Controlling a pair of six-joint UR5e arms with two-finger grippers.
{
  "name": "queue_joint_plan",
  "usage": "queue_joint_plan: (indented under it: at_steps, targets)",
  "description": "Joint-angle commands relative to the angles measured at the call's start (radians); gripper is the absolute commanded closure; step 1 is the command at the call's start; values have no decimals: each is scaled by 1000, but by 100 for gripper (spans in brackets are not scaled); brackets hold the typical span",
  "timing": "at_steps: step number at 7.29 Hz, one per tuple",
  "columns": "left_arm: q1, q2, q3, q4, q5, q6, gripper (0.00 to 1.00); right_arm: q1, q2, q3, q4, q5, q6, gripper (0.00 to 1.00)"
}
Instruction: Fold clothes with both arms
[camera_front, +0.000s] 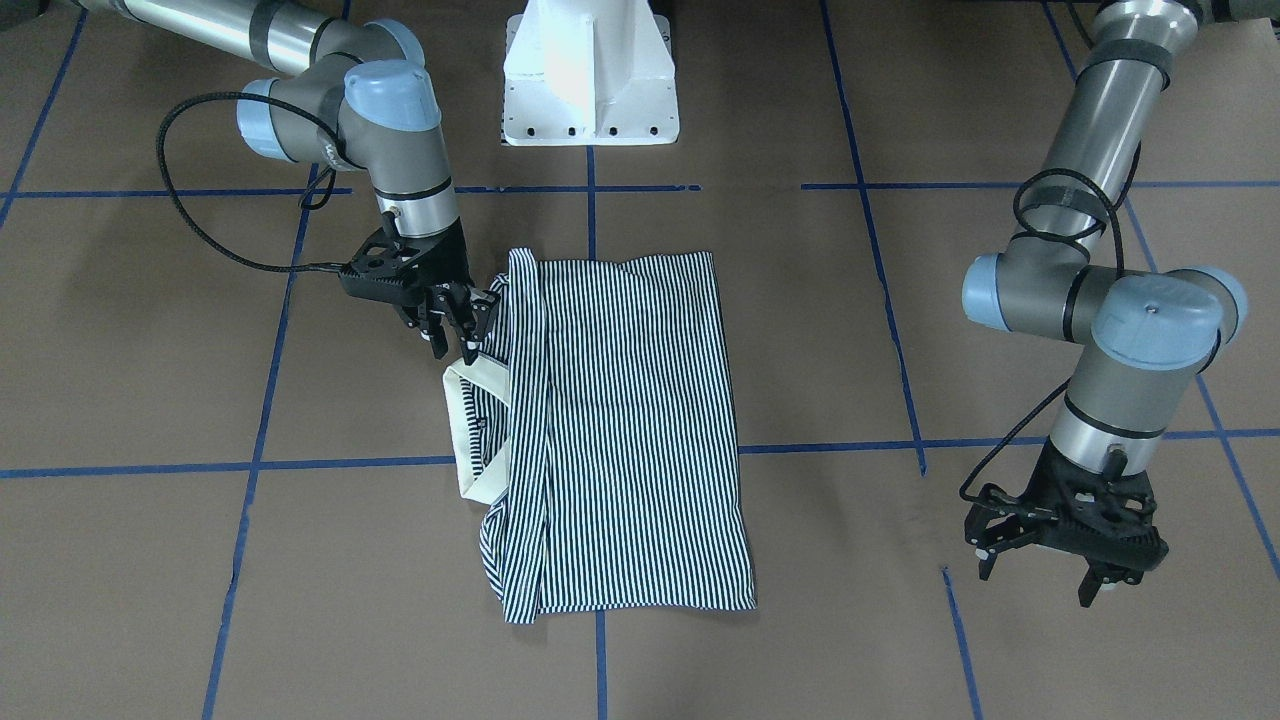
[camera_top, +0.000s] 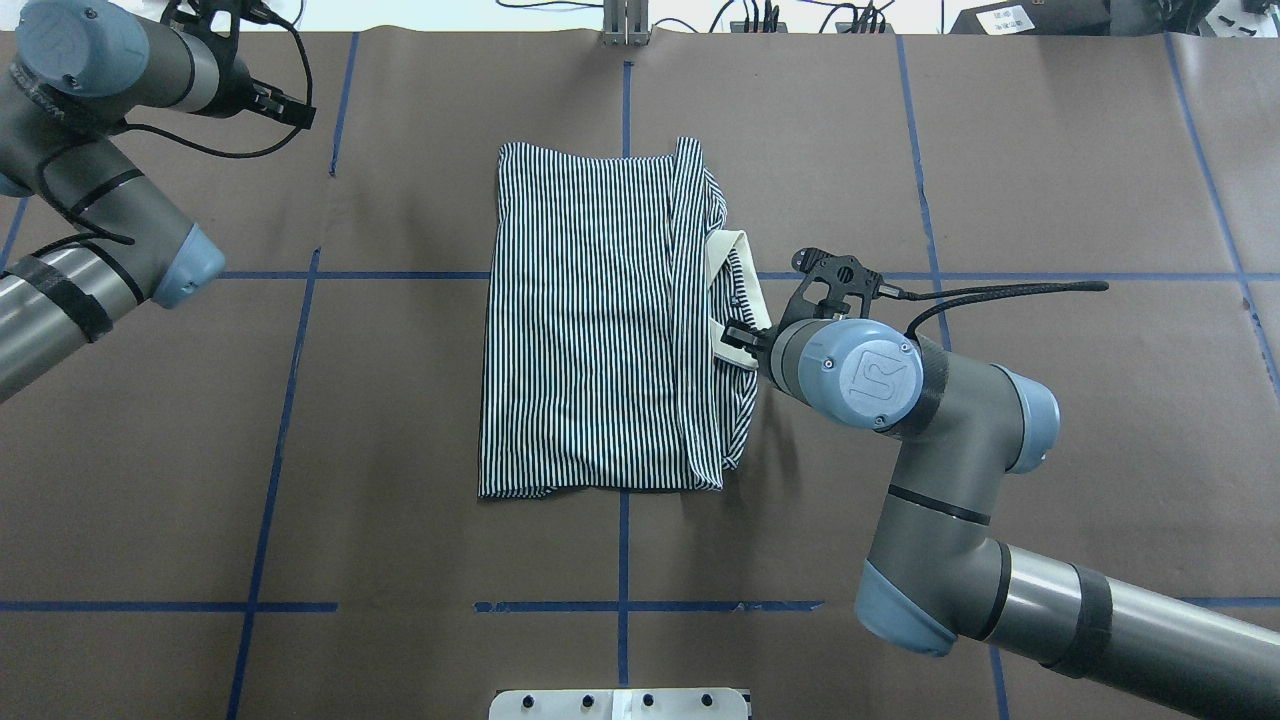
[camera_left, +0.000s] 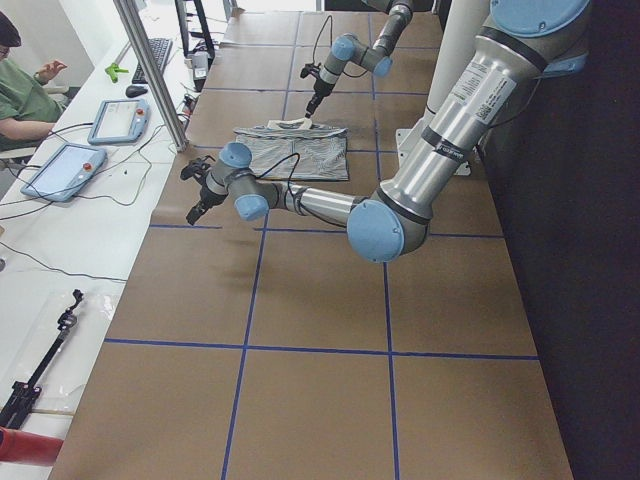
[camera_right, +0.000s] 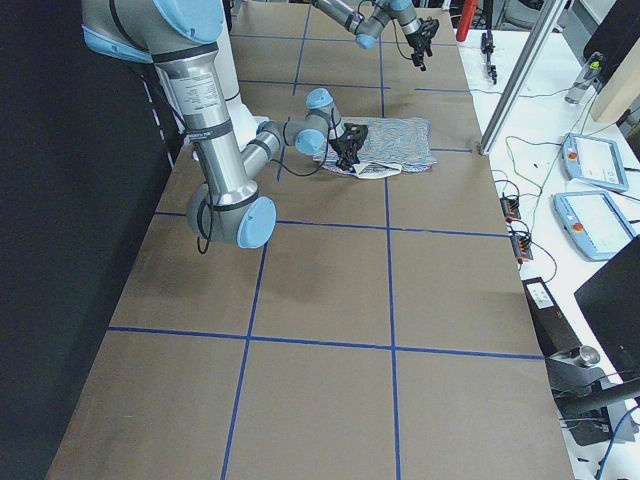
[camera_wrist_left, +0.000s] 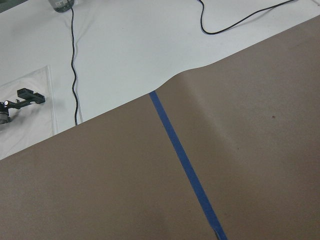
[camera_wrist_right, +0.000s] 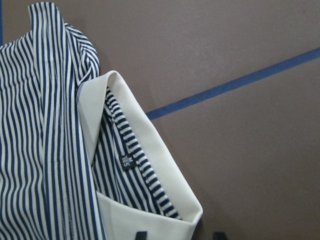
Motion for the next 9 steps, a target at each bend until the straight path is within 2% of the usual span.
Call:
queue_joint_plan:
  at_steps: [1,4,5,6,7,9]
  targets:
    - [0,0,-1,1,0,0,0,-47,57,38,-157,2,-106,0]
    - [0,2,-1,-1,0,-2,0,-149,169,30,-357,-7,-206,0]
    - [0,2,-8,-1,0,-2,0,-167,195,24,-421,-7,-268,19]
    - [6,21,-29,-1,0,-35,0,-176,205,24,-452,-9,-343,47]
    - [12,32,-56,1,-1,-43,0,-184,205,19,-455,-9,-421,64]
    - [17,43,-66,1,-2,-43,0,-186,206,7,-457,-9,-506,64]
